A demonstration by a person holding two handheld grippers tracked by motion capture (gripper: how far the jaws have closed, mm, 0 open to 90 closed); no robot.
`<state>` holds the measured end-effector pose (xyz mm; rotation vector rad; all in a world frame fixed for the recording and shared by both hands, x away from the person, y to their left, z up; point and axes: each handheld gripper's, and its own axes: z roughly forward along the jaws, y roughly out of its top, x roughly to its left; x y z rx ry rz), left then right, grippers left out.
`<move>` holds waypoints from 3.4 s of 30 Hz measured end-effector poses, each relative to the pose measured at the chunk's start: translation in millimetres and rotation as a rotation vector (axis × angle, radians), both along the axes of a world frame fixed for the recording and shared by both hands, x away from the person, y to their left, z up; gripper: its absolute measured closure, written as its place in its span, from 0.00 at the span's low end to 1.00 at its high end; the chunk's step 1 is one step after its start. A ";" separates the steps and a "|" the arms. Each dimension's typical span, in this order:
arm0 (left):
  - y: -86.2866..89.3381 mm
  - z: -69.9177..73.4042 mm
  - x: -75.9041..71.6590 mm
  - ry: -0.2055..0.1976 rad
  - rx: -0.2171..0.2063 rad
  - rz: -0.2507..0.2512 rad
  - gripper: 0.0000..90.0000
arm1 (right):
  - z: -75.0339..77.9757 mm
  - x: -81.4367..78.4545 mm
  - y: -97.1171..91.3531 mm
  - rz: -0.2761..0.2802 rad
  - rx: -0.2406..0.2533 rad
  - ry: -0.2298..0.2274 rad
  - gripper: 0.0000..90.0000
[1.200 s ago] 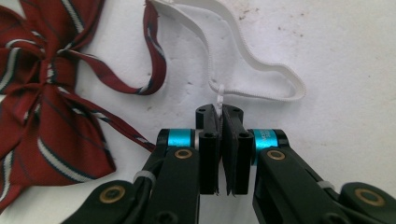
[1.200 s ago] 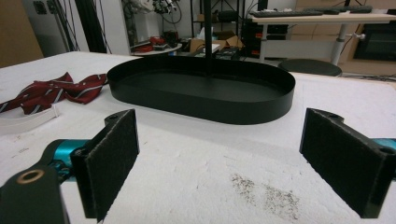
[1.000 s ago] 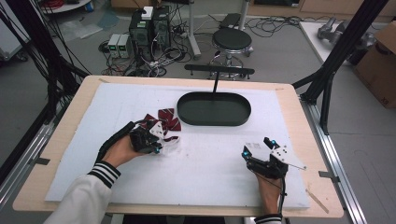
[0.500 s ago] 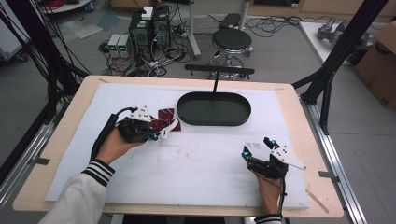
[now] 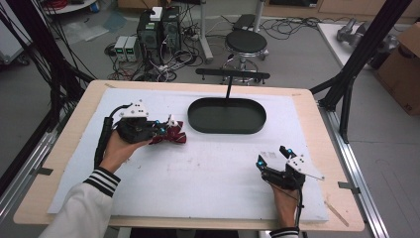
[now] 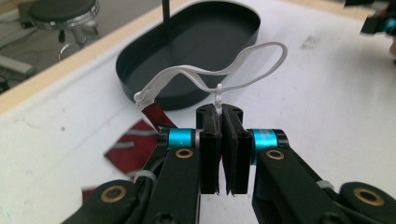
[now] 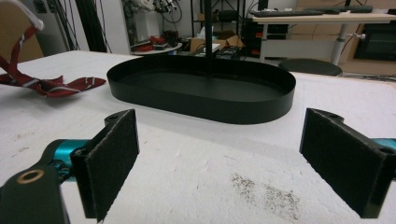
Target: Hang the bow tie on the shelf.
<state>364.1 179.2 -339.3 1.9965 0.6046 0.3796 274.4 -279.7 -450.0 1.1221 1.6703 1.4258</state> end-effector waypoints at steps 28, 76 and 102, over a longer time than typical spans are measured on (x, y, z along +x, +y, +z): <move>-34.8 59.2 34.6 -0.105 -0.170 0.017 0.95 | -0.1 -0.5 -1.3 0.004 0.013 -0.001 0.12; -108.2 93.4 105.7 -0.051 -0.185 -0.182 0.95 | -0.2 0.6 -3.2 0.002 0.039 0.011 0.12; -94.6 75.8 148.3 -0.026 -0.150 -0.039 0.95 | -0.3 0.7 -3.3 0.003 0.042 0.012 0.12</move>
